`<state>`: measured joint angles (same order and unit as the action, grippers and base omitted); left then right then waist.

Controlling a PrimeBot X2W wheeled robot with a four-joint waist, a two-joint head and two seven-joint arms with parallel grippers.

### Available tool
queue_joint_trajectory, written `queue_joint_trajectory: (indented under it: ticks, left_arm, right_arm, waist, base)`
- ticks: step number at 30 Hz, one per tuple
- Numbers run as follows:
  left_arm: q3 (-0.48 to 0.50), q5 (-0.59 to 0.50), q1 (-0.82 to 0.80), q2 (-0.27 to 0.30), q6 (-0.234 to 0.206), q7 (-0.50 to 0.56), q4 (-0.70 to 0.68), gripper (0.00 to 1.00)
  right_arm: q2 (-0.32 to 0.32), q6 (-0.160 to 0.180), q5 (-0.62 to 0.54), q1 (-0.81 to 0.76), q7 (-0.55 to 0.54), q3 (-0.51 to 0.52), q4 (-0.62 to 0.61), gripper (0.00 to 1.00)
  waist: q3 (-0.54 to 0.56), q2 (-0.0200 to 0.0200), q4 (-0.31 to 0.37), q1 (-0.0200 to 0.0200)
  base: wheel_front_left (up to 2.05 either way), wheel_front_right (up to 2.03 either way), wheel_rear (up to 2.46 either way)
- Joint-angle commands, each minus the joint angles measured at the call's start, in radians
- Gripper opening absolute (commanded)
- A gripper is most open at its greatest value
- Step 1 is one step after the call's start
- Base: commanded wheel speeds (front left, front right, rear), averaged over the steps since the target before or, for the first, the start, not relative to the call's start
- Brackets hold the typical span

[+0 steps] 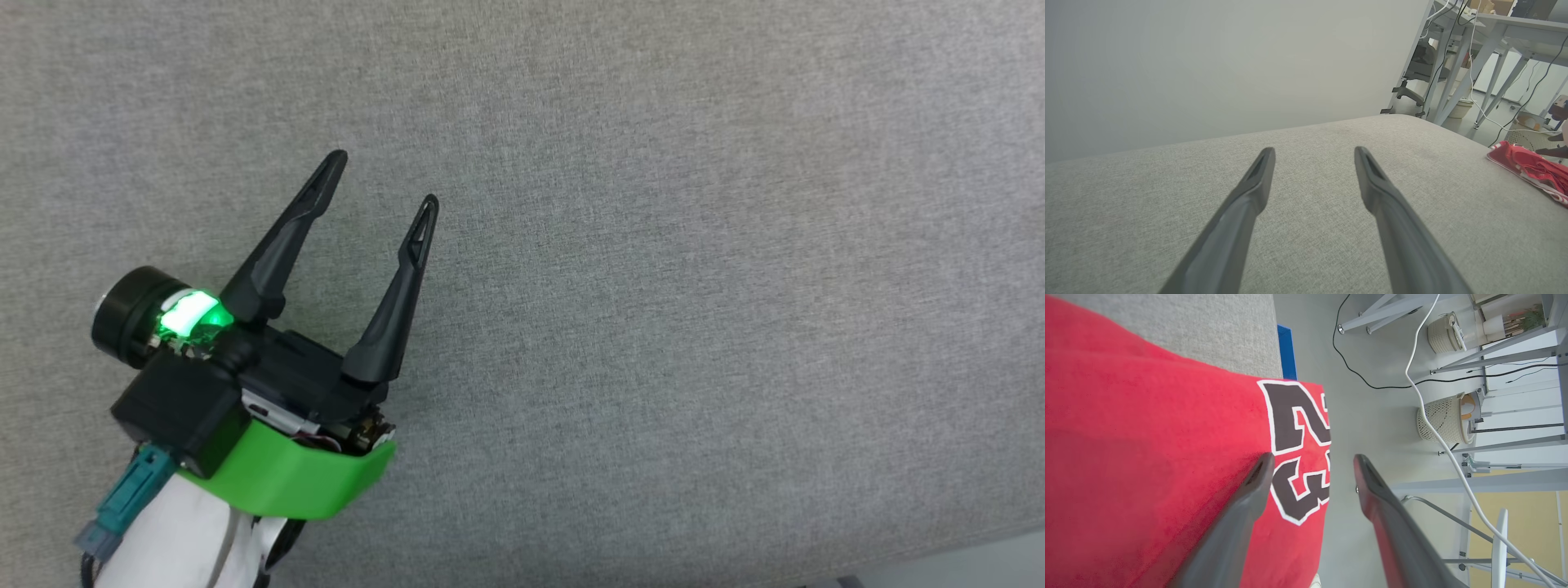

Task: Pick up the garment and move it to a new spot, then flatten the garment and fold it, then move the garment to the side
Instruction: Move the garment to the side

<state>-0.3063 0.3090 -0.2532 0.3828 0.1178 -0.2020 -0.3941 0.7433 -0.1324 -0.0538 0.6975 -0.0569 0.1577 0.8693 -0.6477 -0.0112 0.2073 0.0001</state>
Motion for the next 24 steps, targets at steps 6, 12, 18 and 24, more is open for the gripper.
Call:
queue_joint_trajectory:
  ticks: [6,12,18,24]
  left_arm:
    - [-0.002,0.030,0.010,-0.039,-0.004,-0.043,0.094,1.00]
    - [0.033,0.052,0.033,-0.080,-0.007,-0.058,0.190,1.00]
    - [0.105,0.072,0.075,-0.139,-0.008,-0.059,0.242,1.00]
    - [0.150,0.053,0.130,-0.180,-0.008,-0.060,0.305,1.00]
  right_arm:
    - [0.009,0.002,0.011,0.055,0.030,-0.040,-0.053,1.00]
    - [-0.032,0.002,0.115,0.074,0.058,-0.115,-0.224,1.00]
    - [-0.113,0.002,0.251,-0.006,0.053,-0.142,-0.478,1.00]
    - [-0.275,0.002,0.305,-0.195,0.031,-0.113,-0.769,1.00]
  waist:
    - [0.143,0.0112,-0.029,-0.0001]
    - [0.272,0.0112,-0.067,-0.0001]
    - [0.376,0.0112,-0.116,-0.0001]
    - [0.456,0.0112,-0.168,-0.0001]
  base:
    - [0.00,0.00,0.00]
    - [0.00,0.00,0.00]
    - [0.00,0.00,0.00]
    - [0.00,0.00,0.00]
